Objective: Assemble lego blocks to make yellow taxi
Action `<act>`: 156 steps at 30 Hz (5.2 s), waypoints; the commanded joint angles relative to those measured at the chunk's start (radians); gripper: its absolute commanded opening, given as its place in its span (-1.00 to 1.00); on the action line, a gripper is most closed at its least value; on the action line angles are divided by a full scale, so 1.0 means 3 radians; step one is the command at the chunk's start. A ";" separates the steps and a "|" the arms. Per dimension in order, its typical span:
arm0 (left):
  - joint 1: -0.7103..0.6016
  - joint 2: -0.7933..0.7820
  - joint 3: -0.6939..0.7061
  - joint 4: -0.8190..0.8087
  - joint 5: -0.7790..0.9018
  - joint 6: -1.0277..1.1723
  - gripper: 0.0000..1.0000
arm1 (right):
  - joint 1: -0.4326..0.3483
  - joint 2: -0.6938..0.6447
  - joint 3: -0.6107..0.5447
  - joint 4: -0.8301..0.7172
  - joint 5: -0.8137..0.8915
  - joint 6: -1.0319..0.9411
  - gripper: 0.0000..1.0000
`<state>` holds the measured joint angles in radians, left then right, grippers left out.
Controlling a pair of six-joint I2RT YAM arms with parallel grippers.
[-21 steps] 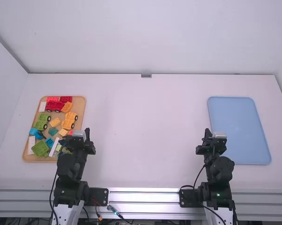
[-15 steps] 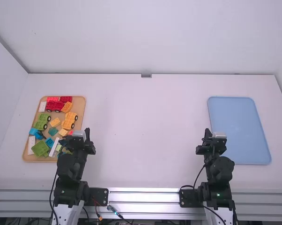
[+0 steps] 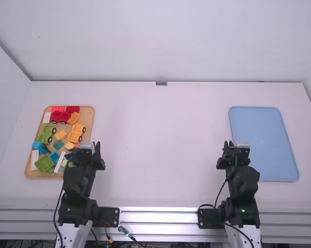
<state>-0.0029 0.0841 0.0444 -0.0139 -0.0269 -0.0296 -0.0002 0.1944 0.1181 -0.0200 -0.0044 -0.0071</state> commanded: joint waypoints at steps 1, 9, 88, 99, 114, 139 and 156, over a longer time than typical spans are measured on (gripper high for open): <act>0.0018 0.0064 0.0163 -0.0005 -0.0091 -0.0046 -0.64 | 0.0012 0.0158 0.0220 -0.0007 -0.0003 0.0019 -0.64; 0.0031 0.0298 0.0372 -0.0149 -0.0397 -0.0139 -0.38 | 0.0022 0.0737 0.0645 -0.0069 -0.0016 0.0062 -0.37; 0.1333 0.6748 0.4767 -0.2274 0.0089 0.1820 0.90 | 0.0109 0.3691 0.2831 -0.0484 -0.0080 -0.0003 0.98; 0.1670 0.6752 0.4766 -0.2360 0.0505 0.2097 0.82 | 0.0116 0.3691 0.2831 -0.0479 -0.0081 0.0013 0.98; 0.1647 0.6755 0.4547 -0.2104 0.0552 0.2092 0.92 | 0.0112 0.3691 0.2818 -0.0479 -0.0080 0.0009 0.97; 0.1600 0.6734 0.4461 -0.1792 0.0561 0.2069 -0.36 | 0.0116 0.3691 0.2818 -0.0484 -0.0084 0.0033 0.97; 0.0270 0.5914 0.4477 -0.1982 -0.0122 0.1948 -0.96 | 0.0113 0.3691 0.2818 -0.0484 -0.0239 0.0033 0.97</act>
<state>0.1593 1.9106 1.4010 -0.5949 -0.0414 0.5308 0.0299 1.2942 0.9360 -0.1642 -0.0463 -0.0017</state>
